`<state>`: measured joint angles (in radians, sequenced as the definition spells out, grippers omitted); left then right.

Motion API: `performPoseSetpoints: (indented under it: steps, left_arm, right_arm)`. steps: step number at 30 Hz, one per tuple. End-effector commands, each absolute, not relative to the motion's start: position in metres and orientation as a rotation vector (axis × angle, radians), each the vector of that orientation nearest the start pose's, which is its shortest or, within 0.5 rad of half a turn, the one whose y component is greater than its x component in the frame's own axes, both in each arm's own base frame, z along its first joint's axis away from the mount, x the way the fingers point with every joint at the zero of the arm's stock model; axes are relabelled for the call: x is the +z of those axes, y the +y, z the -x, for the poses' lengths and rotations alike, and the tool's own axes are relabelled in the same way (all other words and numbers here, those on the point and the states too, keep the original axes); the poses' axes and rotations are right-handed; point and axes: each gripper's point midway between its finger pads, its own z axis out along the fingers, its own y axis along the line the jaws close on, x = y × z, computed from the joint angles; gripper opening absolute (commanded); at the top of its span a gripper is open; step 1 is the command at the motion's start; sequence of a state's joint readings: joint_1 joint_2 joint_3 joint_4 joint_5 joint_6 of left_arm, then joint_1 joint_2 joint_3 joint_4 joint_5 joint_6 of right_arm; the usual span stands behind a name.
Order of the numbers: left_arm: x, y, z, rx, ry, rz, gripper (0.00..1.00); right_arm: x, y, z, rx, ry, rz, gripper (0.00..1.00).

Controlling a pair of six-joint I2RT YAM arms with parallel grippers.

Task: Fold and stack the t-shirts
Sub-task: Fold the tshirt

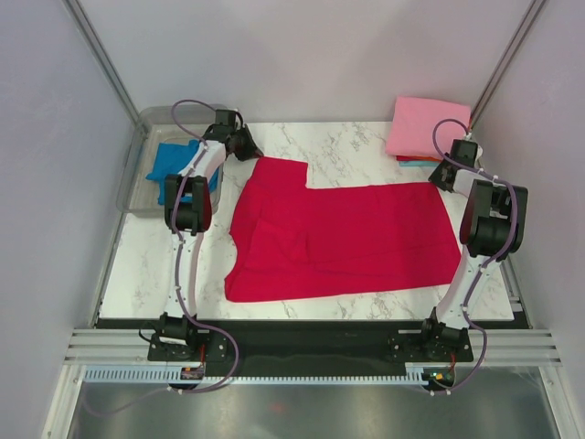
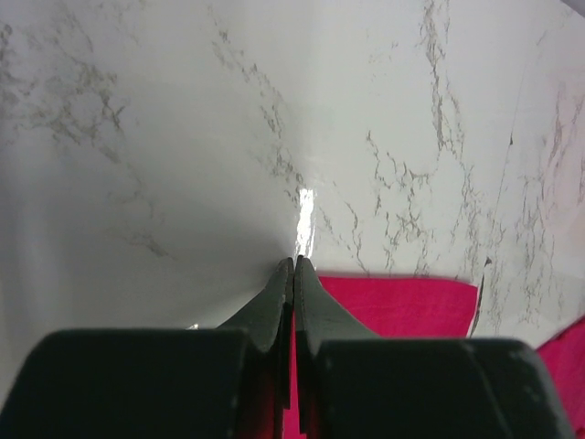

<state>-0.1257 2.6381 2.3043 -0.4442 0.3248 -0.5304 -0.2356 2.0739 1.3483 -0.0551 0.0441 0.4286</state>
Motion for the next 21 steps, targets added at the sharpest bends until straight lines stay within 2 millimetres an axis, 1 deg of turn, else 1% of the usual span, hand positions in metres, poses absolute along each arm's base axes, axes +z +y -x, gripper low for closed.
performPoseSetpoints:
  steps: [1,2,3,5,6,7,8,9,10,11,12,13,14,15,16,17,18,19,20,21]
  left_arm:
    - [0.027,-0.149,-0.61,-0.65,2.434,0.358,0.02]
    - [0.035,-0.148,-0.607,-0.644,2.424,0.352,0.02]
    - [0.059,-0.147,-0.6,-0.642,2.399,0.344,0.02]
    - [0.084,-0.147,-0.593,-0.649,2.369,0.327,0.02]
    - [0.106,-0.147,-0.584,-0.661,2.348,0.308,0.02]
    - [0.118,-0.149,-0.578,-0.662,2.338,0.284,0.02]
    - [0.116,-0.148,-0.566,-0.657,2.359,0.278,0.02]
    - [0.121,-0.148,-0.56,-0.655,2.358,0.266,0.02]
    - [0.146,-0.15,-0.552,-0.662,2.321,0.234,0.02]
    - [0.151,-0.152,-0.545,-0.663,2.319,0.214,0.02]
    - [0.147,-0.152,-0.533,-0.666,2.341,0.203,0.02]
    - [0.162,-0.154,-0.524,-0.67,2.319,0.168,0.02]
    - [0.166,-0.154,-0.517,-0.668,2.316,0.159,0.02]
    - [0.157,-0.152,-0.504,-0.657,2.348,0.164,0.02]
    - [0.157,-0.153,-0.497,-0.655,2.352,0.15,0.02]
    - [0.173,-0.153,-0.488,-0.66,2.323,0.137,0.02]
    - [0.162,-0.151,-0.476,-0.652,2.355,0.143,0.02]
    - [0.165,-0.154,-0.467,-0.652,2.353,0.121,0.02]
    - [0.165,-0.155,-0.459,-0.65,2.358,0.112,0.02]
    - [0.168,-0.154,-0.445,-0.647,2.356,0.105,0.02]
  right_arm:
    - [0.043,-0.116,-0.506,0.015,2.197,-0.766,0.0]
    - [0.046,-0.117,-0.506,0.012,2.194,-0.761,0.0]
    - [0.051,-0.116,-0.507,0.015,2.19,-0.755,0.0]
    - [0.063,-0.116,-0.506,0.018,2.177,-0.751,0.0]
    - [0.067,-0.114,-0.505,0.024,2.173,-0.749,0.0]
    - [0.076,-0.112,-0.505,0.043,2.155,-0.748,0.0]
    - [0.077,-0.11,-0.501,0.056,2.156,-0.753,0.0]
    - [0.081,-0.108,-0.5,0.068,2.15,-0.755,0.0]
    - [0.09,-0.104,-0.499,0.097,2.134,-0.753,0.0]
    - [0.09,-0.102,-0.496,0.106,2.137,-0.755,0.0]
    - [0.092,-0.101,-0.494,0.11,2.131,-0.758,0.0]
    - [0.101,-0.1,-0.491,0.11,2.117,-0.754,0.0]
    - [0.099,-0.099,-0.485,0.11,2.126,-0.754,0.0]
    - [0.102,-0.098,-0.482,0.109,2.123,-0.749,0.0]
    - [0.109,-0.097,-0.478,0.107,2.113,-0.745,0.0]
    - [0.112,-0.097,-0.475,0.106,2.111,-0.741,0.0]
    - [0.107,-0.095,-0.469,0.105,2.125,-0.741,0.0]
    - [0.113,-0.095,-0.466,0.102,2.116,-0.735,0.0]
    - [0.108,-0.093,-0.46,0.1,2.131,-0.738,0.0]
    - [0.108,-0.093,-0.457,0.1,2.132,-0.739,0.0]
